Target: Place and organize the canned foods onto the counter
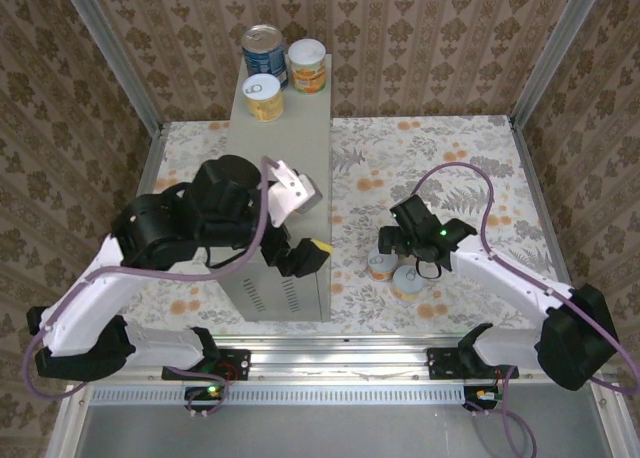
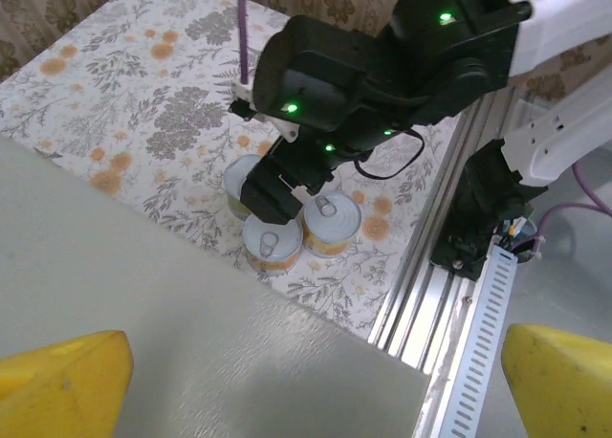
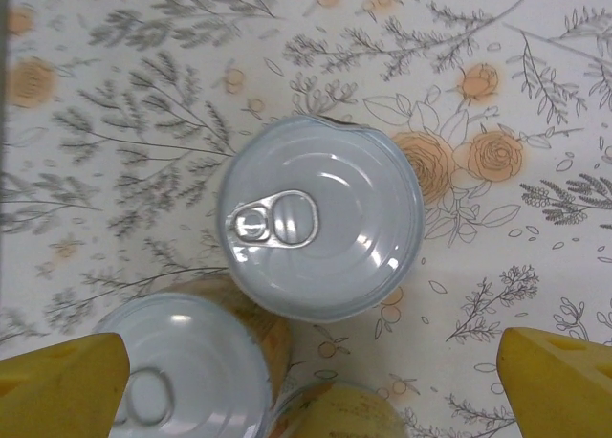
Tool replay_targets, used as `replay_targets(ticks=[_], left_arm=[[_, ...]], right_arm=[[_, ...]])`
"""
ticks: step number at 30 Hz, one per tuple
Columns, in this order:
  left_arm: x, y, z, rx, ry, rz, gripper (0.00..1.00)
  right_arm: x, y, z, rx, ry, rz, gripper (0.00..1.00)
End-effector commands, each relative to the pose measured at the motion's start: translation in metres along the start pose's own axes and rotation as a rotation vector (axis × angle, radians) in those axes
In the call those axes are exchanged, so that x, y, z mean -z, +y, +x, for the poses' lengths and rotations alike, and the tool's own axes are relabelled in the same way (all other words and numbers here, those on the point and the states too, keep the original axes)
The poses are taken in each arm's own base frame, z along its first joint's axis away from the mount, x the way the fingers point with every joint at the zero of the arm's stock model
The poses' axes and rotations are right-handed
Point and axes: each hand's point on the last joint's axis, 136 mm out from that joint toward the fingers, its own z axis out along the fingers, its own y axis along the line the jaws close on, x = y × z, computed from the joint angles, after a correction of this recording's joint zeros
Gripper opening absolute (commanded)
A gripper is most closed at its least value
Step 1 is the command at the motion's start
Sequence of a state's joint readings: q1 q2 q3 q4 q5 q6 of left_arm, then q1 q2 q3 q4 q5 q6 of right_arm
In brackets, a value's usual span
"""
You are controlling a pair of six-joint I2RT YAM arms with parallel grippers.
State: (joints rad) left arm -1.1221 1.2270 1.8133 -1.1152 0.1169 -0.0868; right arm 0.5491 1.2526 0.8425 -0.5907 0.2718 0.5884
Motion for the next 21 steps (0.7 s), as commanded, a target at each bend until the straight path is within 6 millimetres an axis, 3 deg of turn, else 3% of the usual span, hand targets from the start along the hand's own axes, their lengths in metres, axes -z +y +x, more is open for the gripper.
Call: replay_targets(ticks=[1,11,21], left_arm=[[-0.007,-0.002,-0.006,-0.010,-0.009,-0.032,1.00],[-0.022,-0.008,-0.017,-0.051,-0.038,-0.027,1.00],[-0.030,-0.006,-0.017,-0.082,-0.033,-0.039,1.00]], right_arm=[[-0.016,0.002,-0.009,-0.054,-0.033,0.009,1.00],[-0.049,-0.003,-0.007,-0.048,0.011,0.074,0.99],[-0.054,-0.007,-0.006,-0.033,0.019,0.100,0.87]])
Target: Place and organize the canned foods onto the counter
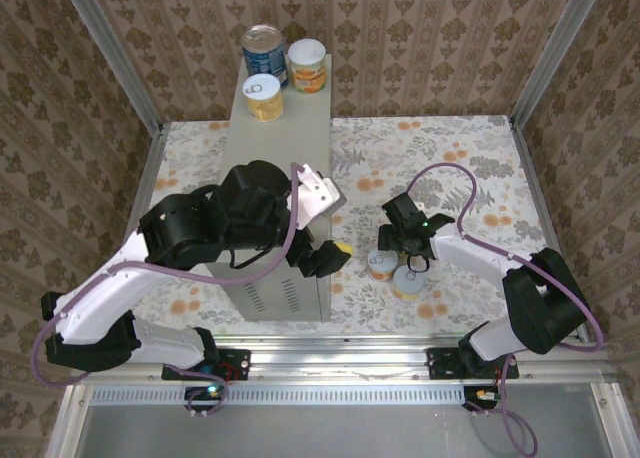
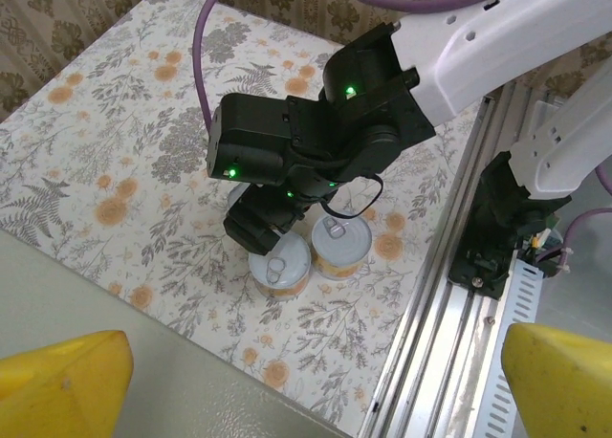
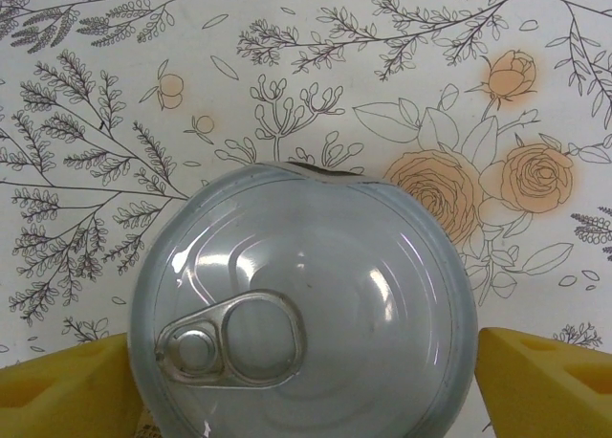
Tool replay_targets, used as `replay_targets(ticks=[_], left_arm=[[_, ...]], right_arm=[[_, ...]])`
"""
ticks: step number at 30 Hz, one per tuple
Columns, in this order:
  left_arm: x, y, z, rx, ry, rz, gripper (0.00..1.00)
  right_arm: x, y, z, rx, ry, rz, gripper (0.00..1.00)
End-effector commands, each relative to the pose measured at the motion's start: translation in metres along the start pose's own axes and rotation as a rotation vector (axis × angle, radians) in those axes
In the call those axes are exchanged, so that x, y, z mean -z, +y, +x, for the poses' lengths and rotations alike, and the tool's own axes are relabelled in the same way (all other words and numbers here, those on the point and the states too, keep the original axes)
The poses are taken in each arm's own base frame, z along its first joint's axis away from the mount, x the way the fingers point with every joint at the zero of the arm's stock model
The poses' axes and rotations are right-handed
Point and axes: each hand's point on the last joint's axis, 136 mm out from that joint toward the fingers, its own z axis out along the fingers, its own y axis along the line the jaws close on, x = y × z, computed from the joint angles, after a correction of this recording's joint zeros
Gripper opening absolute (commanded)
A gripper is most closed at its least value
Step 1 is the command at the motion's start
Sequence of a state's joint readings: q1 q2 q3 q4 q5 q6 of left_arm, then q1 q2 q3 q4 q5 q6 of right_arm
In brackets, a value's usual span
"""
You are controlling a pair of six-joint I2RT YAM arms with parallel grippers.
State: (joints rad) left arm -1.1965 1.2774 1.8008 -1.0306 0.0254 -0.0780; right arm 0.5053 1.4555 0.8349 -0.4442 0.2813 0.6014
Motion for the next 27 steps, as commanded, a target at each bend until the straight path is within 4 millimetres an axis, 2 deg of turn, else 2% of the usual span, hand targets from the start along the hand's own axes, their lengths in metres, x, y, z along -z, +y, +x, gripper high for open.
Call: replay_targets(ticks=[1,7,14,23,27], left_arm=[[-0.006,0.000,-0.005,-0.032,-0.013,-0.009,1.00],[-0.008,0.002,-0.002,-0.028,-0.002,-0.020,1.00],[-0.007,0.006,0.002,-0.027,-0.010,-0.040,1.00],[0.000,0.012,0.007,-0.029,-0.022,-0.077,1.00],[0.004,0.014,0.006,-0.035,-0.055,-0.085,1.00]], right_arm=[[0.000,-0.005,-0.008,-0.001,-0.028,0.038,0.86],[0.004,-0.008,-0.011,0.010,-0.044,0.047,0.82],[0.022,-0.009,-0.026,0.059,-0.096,0.045,0.79],[0.078,-0.004,-0.052,0.153,-0.198,-0.042,0.74],[0.113,0.002,-0.062,0.213,-0.230,-0.114,0.73]])
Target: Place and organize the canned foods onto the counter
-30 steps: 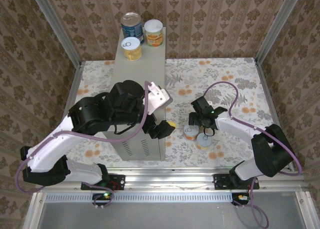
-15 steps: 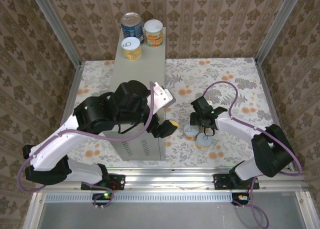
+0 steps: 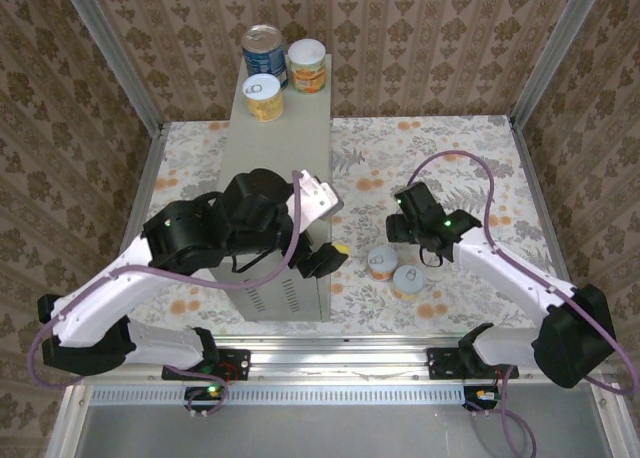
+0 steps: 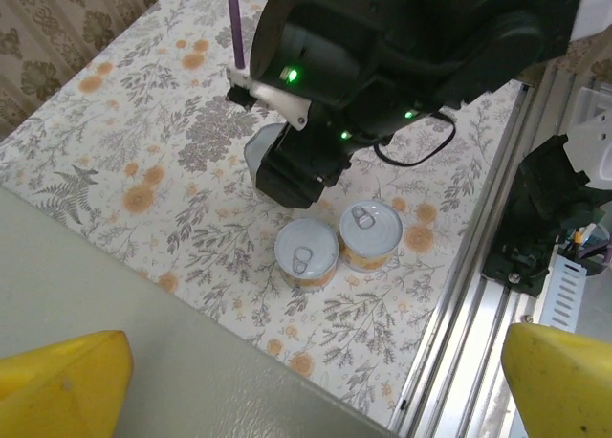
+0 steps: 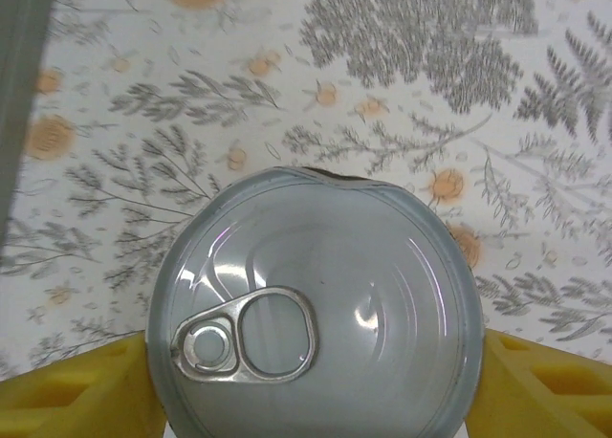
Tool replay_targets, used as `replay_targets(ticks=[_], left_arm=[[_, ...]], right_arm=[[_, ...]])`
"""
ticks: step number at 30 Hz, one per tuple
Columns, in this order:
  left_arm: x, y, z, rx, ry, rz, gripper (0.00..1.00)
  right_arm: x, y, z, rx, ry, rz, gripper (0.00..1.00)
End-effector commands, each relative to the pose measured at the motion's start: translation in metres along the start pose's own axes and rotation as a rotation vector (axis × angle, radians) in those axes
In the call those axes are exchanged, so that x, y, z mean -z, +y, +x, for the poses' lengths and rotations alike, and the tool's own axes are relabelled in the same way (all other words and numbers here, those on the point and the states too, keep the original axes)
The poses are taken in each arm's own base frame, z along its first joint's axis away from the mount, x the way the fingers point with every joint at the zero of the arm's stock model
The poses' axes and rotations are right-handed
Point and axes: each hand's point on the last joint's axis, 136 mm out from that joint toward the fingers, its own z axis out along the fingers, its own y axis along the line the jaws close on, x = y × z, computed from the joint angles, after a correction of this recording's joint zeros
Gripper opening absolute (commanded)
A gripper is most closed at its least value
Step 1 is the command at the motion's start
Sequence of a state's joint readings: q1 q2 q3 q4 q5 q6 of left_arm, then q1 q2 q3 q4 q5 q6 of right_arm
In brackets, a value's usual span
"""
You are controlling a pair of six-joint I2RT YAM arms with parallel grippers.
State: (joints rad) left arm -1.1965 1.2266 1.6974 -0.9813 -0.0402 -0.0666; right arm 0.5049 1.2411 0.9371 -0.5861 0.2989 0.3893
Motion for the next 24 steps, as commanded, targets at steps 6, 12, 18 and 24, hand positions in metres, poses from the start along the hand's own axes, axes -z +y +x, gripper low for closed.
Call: replay_targets(ticks=[6,12,18,24], left_arm=[[0.006,0.001,-0.011,-0.054,-0.071,-0.012,1.00],[0.010,-0.003,-0.014,-0.074,-0.099,0.008,1.00],[0.014,-0.007,-0.014,-0.104,-0.097,0.031,1.00],[0.021,-0.005,-0.019,-0.129,-0.107,0.021,1.00]], right_arm=[[0.095,0.020,-0.050,0.136,-0.139,-0.215,0.72],[0.157,0.029,-0.070,0.189,-0.192,-0.344,0.71],[0.209,0.042,-0.083,0.230,-0.225,-0.475,0.71],[0.258,0.061,-0.089,0.246,-0.285,-0.665,0.71]])
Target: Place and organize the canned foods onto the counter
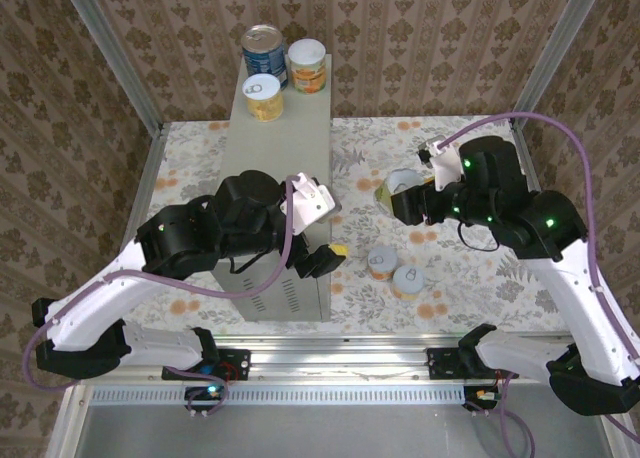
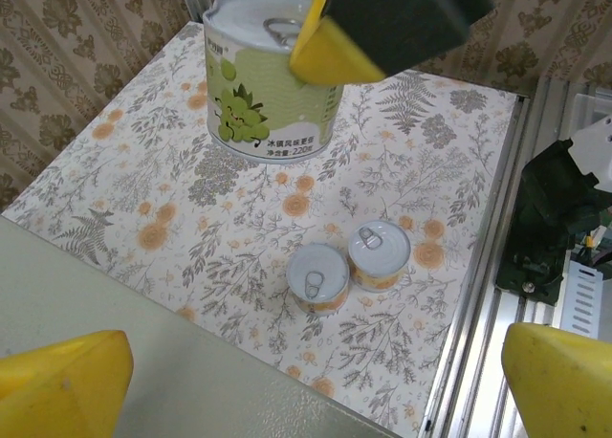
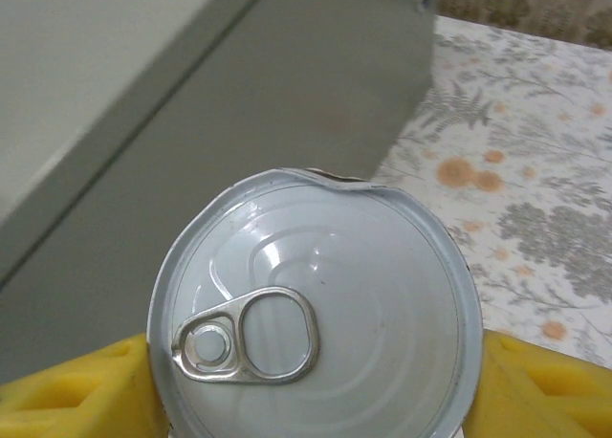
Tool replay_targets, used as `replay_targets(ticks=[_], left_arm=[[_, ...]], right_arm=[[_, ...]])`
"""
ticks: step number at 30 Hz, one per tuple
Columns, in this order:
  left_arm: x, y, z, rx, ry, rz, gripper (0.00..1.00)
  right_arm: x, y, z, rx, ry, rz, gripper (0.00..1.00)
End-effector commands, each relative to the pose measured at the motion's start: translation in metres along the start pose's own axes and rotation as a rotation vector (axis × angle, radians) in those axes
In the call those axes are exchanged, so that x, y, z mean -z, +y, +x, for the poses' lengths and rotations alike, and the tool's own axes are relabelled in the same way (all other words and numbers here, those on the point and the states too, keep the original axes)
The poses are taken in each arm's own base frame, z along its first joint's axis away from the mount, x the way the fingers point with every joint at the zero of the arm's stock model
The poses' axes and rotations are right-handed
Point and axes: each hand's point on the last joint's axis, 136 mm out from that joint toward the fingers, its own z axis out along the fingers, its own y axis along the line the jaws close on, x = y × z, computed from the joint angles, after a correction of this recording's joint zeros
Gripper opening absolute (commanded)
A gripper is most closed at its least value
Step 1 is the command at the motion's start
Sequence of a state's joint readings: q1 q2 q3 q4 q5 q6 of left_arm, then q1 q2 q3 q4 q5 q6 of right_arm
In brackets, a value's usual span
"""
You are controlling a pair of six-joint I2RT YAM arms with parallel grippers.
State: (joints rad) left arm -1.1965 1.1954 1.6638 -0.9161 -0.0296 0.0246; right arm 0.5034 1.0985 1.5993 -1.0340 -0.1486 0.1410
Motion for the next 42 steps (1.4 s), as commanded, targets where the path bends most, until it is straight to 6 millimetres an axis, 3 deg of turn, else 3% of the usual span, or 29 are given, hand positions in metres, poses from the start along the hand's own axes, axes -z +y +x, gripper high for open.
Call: replay_targets(ticks=[1,15,35,38,42], left_arm=[[0.017,-0.002,-0.012,-0.045,-0.044,0.005,1.00],[0.024,-0.006,-0.023,-0.170,-0.055,-0.020,1.00],[-0.001,-0.012,-0.050,-0.221,-0.094,-0.032,1.00],[-0.003,-0.016,-0.050,-0.218,-0.102,-0.010,0.97],[-0.003,-0.017,-0.049,-0.214,-0.101,-0.004,0.85]], right_arm=[[0.028,0.032,-0.016,0.034,-0.069,-0.163,0.71],[0.056,0.082,-0.046,0.041,-0.136,-0.426,0.72],[0.062,0.127,-0.044,0.133,-0.161,-0.547,0.72],[0.060,0.128,-0.045,0.134,-0.178,-0.541,0.72],[0.060,0.129,-0.049,0.132,-0.215,-0.544,0.72]])
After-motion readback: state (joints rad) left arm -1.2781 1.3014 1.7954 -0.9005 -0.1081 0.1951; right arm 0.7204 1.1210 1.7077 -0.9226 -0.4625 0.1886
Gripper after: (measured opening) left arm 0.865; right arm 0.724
